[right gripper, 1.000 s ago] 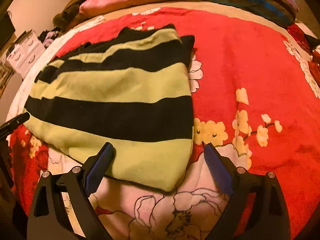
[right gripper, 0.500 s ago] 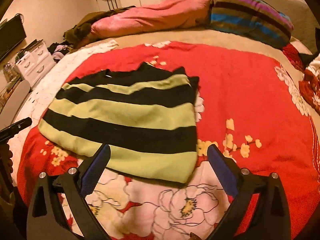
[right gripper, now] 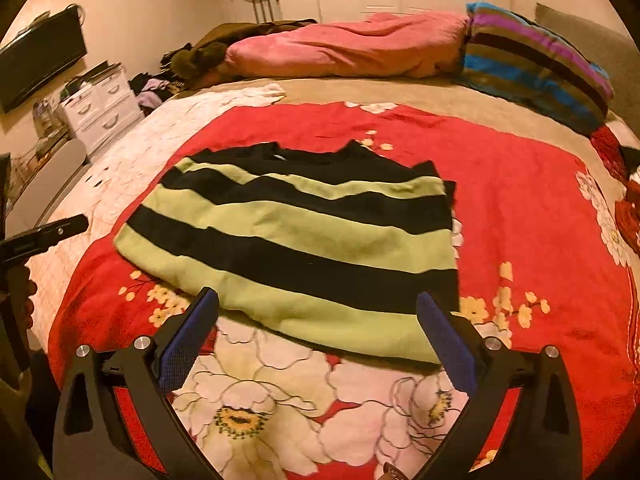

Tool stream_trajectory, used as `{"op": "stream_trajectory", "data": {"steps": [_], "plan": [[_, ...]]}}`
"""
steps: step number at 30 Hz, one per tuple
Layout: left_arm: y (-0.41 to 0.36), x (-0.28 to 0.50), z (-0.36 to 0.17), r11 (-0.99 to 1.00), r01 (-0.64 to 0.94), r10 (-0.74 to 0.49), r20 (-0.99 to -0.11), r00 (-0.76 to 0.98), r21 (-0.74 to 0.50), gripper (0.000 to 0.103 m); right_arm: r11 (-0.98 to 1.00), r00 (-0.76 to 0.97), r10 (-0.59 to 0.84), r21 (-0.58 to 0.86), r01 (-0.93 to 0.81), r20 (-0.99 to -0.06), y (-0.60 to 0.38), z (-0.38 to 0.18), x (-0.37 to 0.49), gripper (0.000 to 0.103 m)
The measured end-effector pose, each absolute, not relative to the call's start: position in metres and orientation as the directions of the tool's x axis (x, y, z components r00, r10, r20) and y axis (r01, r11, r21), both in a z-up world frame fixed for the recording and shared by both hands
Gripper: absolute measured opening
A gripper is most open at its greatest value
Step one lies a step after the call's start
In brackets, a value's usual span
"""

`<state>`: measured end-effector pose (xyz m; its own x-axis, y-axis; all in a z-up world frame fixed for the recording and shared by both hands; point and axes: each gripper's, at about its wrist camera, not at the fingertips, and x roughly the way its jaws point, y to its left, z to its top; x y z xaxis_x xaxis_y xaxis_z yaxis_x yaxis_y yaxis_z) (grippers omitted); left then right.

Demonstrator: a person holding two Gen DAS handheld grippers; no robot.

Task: Fold small clothes

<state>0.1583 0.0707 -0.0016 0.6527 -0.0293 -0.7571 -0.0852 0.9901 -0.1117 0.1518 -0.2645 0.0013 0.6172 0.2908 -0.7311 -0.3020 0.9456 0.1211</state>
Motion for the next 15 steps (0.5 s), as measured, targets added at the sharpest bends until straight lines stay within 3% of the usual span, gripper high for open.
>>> {"op": "stream_trajectory", "data": {"steps": [15], "plan": [[0.105, 0.186, -0.011, 0.98, -0.131, -0.034, -0.781, 0.624, -0.147, 0.094, 0.879, 0.556, 0.361, 0.075, -0.47, -0.749, -0.176, -0.015, 0.15, 0.099]]}}
